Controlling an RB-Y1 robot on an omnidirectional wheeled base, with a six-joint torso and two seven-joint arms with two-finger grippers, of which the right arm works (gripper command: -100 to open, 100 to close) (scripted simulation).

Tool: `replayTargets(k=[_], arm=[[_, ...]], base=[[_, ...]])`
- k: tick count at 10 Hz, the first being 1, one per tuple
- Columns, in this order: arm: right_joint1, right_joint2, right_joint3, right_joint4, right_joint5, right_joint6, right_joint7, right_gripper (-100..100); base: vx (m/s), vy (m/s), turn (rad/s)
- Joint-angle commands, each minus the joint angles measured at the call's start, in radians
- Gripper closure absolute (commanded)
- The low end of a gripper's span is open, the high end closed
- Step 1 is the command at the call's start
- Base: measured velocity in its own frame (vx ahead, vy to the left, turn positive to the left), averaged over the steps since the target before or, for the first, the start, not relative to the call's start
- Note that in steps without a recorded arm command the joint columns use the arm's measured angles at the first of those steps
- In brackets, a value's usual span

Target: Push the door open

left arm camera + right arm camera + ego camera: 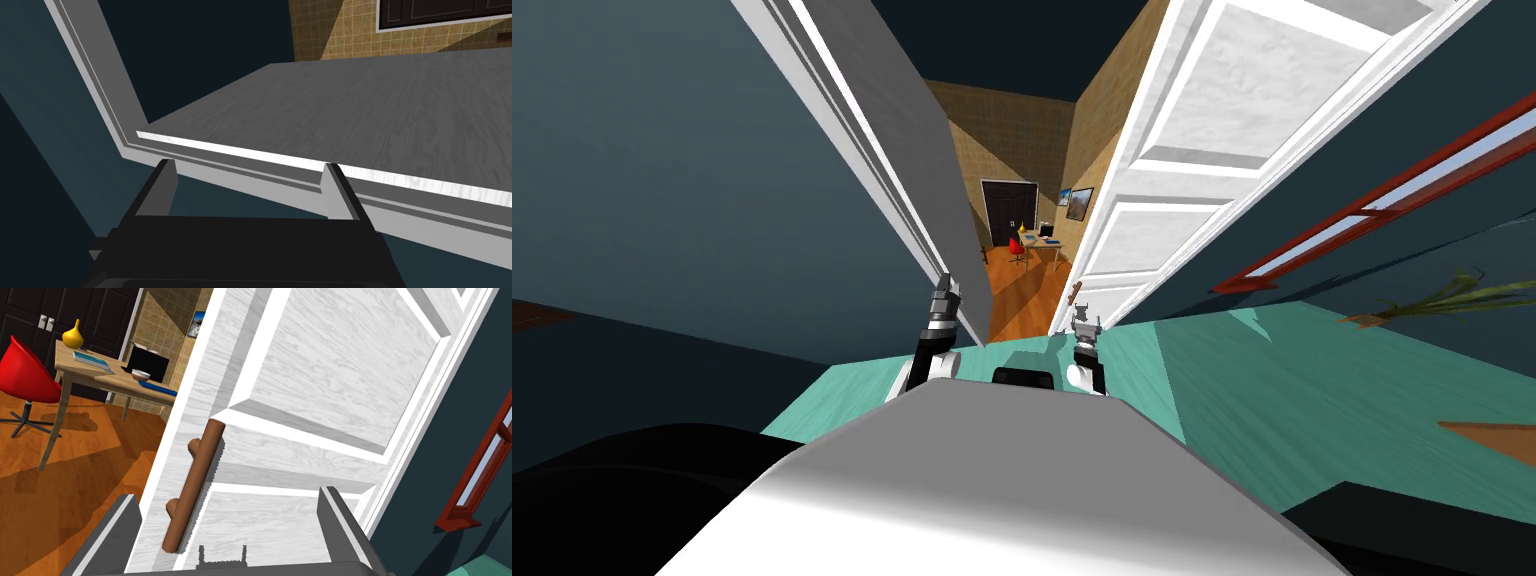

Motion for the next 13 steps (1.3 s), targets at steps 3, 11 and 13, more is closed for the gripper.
replayTargets(k=[3, 11, 13], arm=[[-0.02, -0.003, 0.02, 0.075, -0.043, -0.034, -0.055, -100], [-0.063, -0.009, 0.062, 0.233, -0.137, -0.101, -0.169, -100], [-0.074, -0.01, 0.073, 0.273, -0.161, -0.118, -0.199, -100]], base=[[0.014, -0.131, 0.229], [0.001, -0.152, 0.261], [-0.007, -0.166, 0.281]])
